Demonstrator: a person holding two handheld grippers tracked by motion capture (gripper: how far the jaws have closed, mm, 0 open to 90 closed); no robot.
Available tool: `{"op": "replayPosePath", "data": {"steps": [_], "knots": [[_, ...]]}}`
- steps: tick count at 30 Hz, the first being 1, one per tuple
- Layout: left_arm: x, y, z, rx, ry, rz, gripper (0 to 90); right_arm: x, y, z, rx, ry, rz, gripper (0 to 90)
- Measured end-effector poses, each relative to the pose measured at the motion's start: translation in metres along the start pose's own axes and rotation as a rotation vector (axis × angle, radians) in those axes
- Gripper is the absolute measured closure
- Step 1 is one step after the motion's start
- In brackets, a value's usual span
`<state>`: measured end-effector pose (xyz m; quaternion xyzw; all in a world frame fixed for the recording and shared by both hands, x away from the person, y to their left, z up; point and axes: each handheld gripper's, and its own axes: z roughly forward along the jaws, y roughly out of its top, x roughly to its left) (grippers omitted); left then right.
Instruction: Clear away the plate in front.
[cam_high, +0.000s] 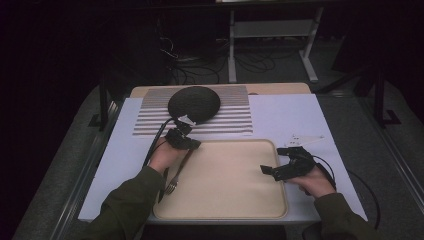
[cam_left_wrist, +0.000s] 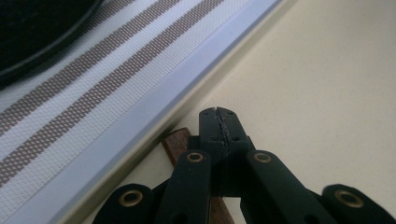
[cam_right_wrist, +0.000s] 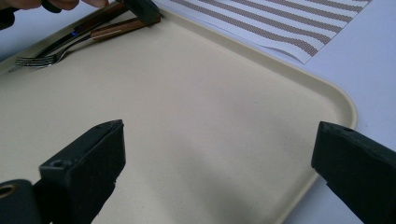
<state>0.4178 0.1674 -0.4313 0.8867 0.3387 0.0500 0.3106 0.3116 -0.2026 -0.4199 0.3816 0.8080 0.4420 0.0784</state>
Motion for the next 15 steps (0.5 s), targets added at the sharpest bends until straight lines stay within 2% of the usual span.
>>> {"op": "replayPosePath", "data": {"steps": [6, 15], "knots": [[0.005, -0.006, -0.002, 0.003, 0.016, -0.017, 90.0, 0.000, 0.000, -0.001, -0.001, 0.000, 0.003, 2.7], [0.016, -0.025, -0.015, -0.007, 0.046, -0.062, 90.0, 0.000, 0.000, -0.001, -0.001, -0.001, 0.000, 2.7]]}}
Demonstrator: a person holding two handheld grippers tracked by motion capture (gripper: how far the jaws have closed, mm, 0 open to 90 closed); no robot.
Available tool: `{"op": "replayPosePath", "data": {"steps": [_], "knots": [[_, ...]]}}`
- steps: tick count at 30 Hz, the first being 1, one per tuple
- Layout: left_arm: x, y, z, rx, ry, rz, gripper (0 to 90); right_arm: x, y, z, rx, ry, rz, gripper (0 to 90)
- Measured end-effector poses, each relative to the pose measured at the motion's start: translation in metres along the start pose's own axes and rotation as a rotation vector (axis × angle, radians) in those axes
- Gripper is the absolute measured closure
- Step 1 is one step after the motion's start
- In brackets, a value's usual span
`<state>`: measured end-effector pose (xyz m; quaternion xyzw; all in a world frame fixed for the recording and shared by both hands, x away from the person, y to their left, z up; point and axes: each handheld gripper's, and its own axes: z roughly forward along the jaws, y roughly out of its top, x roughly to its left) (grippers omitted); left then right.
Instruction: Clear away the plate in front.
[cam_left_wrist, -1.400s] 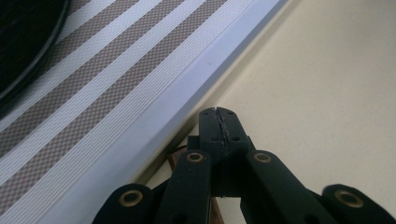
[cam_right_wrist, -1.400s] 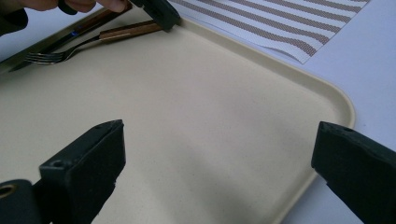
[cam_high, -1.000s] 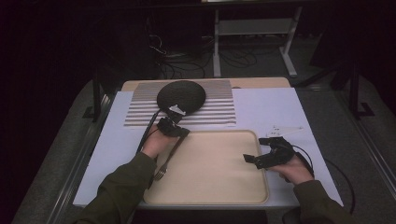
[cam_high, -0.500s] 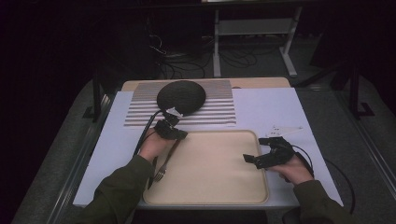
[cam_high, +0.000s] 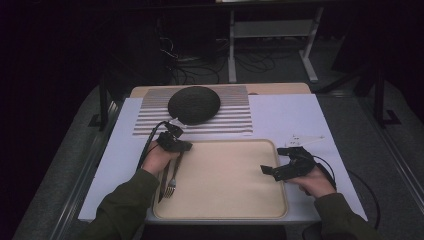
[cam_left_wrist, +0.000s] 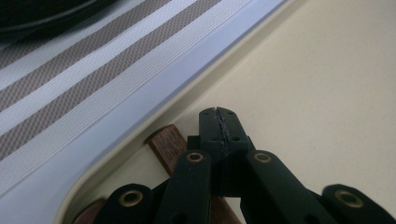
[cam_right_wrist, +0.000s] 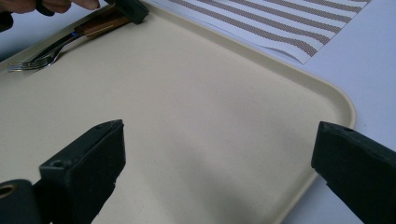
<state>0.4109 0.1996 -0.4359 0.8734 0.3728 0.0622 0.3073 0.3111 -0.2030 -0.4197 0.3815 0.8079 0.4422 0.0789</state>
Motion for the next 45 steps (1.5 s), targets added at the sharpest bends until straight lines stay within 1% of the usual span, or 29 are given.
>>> {"op": "replayPosePath", "data": {"steps": [6, 7, 9, 12, 14, 18, 20, 21, 24, 28, 33, 35, 36, 40, 43, 45], "knots": [[0.005, -0.005, -0.006, -0.012, 0.014, -0.017, 90.0, 0.000, 0.000, 0.000, 0.000, -0.001, -0.001, 2.7], [0.005, -0.006, -0.007, -0.011, 0.024, -0.018, 90.0, 0.000, 0.000, 0.000, 0.001, -0.001, -0.001, 2.7], [0.006, -0.007, -0.007, -0.012, 0.021, -0.020, 90.0, 0.000, 0.000, 0.000, 0.002, -0.001, -0.001, 2.7], [0.006, -0.008, -0.008, -0.009, 0.034, -0.017, 90.0, 0.000, 0.000, 0.000, 0.001, -0.002, -0.002, 2.6], [0.007, -0.009, -0.010, -0.021, 0.025, -0.025, 90.0, 0.000, 0.000, 0.000, 0.002, -0.002, -0.004, 2.7], [0.009, -0.010, -0.018, -0.063, -0.004, -0.036, 89.9, 0.000, -0.001, 0.000, -0.001, -0.005, -0.007, 2.6], [0.010, -0.011, -0.022, -0.080, -0.011, -0.038, 85.5, 0.000, -0.001, 0.000, 0.002, -0.006, -0.009, 2.5], [0.010, -0.011, -0.024, -0.086, -0.021, -0.037, 83.7, 0.001, -0.001, 0.000, 0.003, -0.008, -0.011, 2.5], [0.010, -0.014, -0.031, -0.123, -0.033, -0.023, 77.5, 0.001, -0.001, 0.000, 0.003, -0.011, -0.012, 2.2], [0.013, -0.019, -0.040, -0.164, -0.049, -0.022, 69.2, 0.001, -0.002, 0.001, 0.011, -0.012, -0.013, 2.2], [0.016, -0.026, -0.052, -0.201, -0.033, -0.012, 58.9, 0.001, -0.003, 0.002, 0.013, -0.007, -0.016, 1.9], [0.018, -0.030, -0.056, -0.215, -0.022, -0.010, 55.1, 0.000, -0.003, 0.003, 0.017, -0.009, -0.015, 1.6], [0.020, -0.032, -0.058, -0.220, -0.020, -0.016, 53.7, 0.000, -0.003, 0.004, 0.018, -0.009, -0.014, 1.6], [0.027, -0.040, -0.063, -0.235, -0.013, -0.008, 47.4, 0.000, -0.003, 0.004, 0.019, -0.014, -0.014, 1.5], [0.032, -0.047, -0.068, -0.253, -0.009, -0.022, 43.4, 0.000, -0.003, 0.005, 0.020, -0.019, -0.012, 1.5], [0.034, -0.050, -0.071, -0.263, -0.008, -0.024, 40.7, 0.000, -0.004, 0.005, 0.020, -0.021, -0.008, 1.4]]}}
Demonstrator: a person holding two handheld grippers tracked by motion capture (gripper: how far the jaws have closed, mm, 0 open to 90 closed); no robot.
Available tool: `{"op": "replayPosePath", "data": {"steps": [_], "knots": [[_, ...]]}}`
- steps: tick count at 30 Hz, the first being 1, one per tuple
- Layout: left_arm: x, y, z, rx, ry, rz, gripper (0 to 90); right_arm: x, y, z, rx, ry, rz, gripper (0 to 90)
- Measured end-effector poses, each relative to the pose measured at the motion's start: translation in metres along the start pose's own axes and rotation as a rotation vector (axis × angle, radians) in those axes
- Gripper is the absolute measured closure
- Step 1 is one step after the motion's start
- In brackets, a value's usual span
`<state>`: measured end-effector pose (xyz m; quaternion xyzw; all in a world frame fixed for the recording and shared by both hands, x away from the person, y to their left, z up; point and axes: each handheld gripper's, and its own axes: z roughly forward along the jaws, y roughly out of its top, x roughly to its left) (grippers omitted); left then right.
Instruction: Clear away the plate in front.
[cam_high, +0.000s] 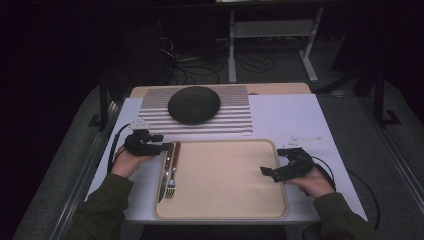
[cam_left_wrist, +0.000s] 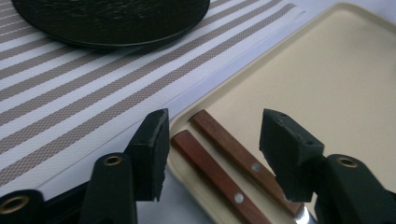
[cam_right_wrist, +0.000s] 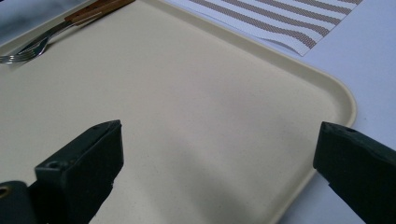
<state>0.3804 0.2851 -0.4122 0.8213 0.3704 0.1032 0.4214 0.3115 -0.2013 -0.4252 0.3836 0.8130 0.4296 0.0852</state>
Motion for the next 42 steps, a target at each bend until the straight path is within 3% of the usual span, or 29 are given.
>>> {"op": "replayPosePath", "data": {"steps": [5, 12, 16, 22, 29, 38, 42], "knots": [[0.003, -0.004, -0.004, -0.024, -0.010, -0.004, 31.1, 0.000, 0.000, 0.000, -0.003, -0.005, 0.000, 1.4], [0.007, -0.009, -0.002, -0.041, 0.011, 0.015, 16.2, 0.000, 0.000, -0.001, -0.012, -0.013, 0.008, 1.4], [0.013, -0.010, -0.002, -0.060, 0.011, -0.001, 10.7, 0.001, 0.000, -0.001, -0.014, -0.014, 0.006, 1.4], [0.015, -0.011, 0.002, -0.038, 0.013, 0.006, 0.0, 0.000, 0.000, 0.000, -0.015, -0.018, 0.004, 1.5], [0.014, -0.011, 0.005, -0.054, 0.019, 0.016, 0.0, 0.002, 0.000, 0.001, -0.014, -0.017, -0.009, 1.4], [0.010, -0.009, 0.007, -0.050, 0.036, 0.061, 0.0, 0.002, 0.000, 0.001, -0.017, -0.011, -0.012, 1.4], [0.008, -0.006, 0.003, -0.079, 0.056, 0.095, 0.0, 0.002, 0.000, 0.001, -0.020, -0.013, -0.012, 1.2]]}}
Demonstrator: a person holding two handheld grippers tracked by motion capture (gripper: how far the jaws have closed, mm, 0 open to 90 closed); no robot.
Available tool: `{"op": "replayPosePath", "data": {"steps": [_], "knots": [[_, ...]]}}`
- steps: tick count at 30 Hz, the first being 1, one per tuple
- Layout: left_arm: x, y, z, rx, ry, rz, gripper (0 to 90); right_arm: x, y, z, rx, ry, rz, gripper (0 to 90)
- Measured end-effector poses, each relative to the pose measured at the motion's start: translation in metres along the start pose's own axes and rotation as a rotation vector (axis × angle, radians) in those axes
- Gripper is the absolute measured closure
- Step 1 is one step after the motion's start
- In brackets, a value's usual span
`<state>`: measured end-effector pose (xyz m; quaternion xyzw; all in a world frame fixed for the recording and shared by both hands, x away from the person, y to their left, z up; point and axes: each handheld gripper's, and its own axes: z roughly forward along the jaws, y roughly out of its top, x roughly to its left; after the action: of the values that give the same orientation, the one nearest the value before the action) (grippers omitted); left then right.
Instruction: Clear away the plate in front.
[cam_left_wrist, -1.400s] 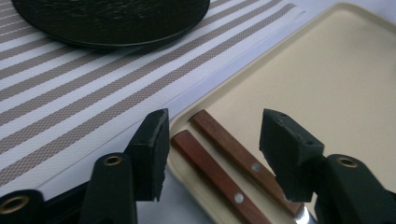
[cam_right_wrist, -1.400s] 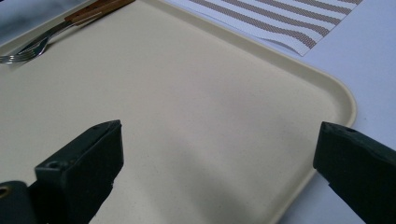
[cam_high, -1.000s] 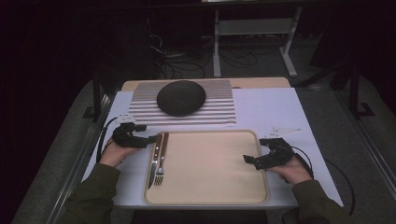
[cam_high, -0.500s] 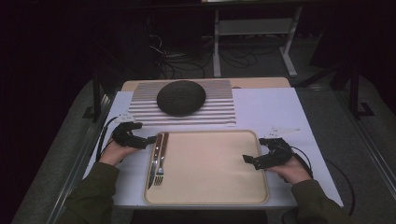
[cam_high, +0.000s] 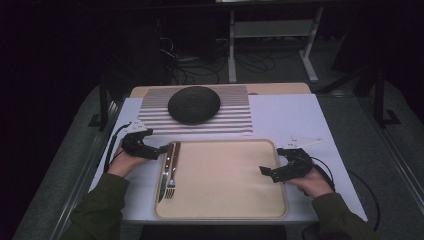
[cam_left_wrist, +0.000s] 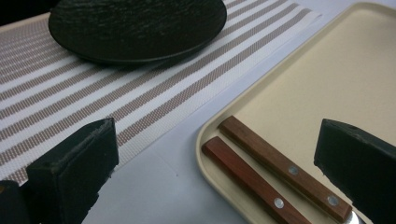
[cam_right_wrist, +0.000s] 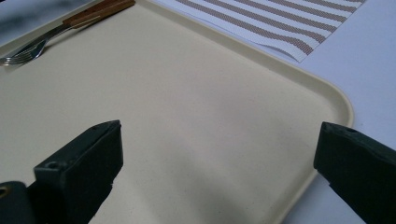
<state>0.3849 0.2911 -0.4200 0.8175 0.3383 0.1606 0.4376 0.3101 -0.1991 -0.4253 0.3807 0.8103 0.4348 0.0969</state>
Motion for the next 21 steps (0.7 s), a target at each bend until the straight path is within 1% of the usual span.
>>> {"op": "replayPosePath", "data": {"steps": [2, 3, 5, 12, 17, 19, 21], "knots": [[0.0000, 0.0010, -0.0001, 0.008, 0.001, 0.000, 0.0, 0.0001, 0.0000, 0.0003, 0.002, -0.001, -0.002, 1.0], [-0.0001, 0.0013, 0.0001, 0.015, 0.008, 0.005, 0.0, 0.0001, 0.0000, 0.0006, 0.002, -0.001, -0.003, 0.9], [-0.0011, 0.0025, 0.0005, 0.032, 0.023, 0.028, 0.0, 0.0001, 0.0001, 0.0010, 0.002, -0.002, -0.004, 0.7], [-0.0012, 0.0061, -0.0045, 0.008, 0.038, 0.043, 0.0, -0.0007, 0.0004, -0.0001, -0.005, -0.018, 0.003, 0.0], [-0.0042, 0.0069, -0.0052, -0.008, 0.062, 0.097, 0.0, 0.0000, 0.0010, -0.0005, -0.001, -0.026, 0.002, 0.0], [-0.0063, 0.0071, -0.0047, -0.013, 0.072, 0.119, 0.0, -0.0002, 0.0009, -0.0005, 0.000, -0.022, 0.006, 0.0], [-0.0081, 0.0076, -0.0044, -0.010, 0.077, 0.138, 0.0, 0.0001, 0.0006, -0.0002, 0.003, -0.022, -0.002, 0.0]]}}
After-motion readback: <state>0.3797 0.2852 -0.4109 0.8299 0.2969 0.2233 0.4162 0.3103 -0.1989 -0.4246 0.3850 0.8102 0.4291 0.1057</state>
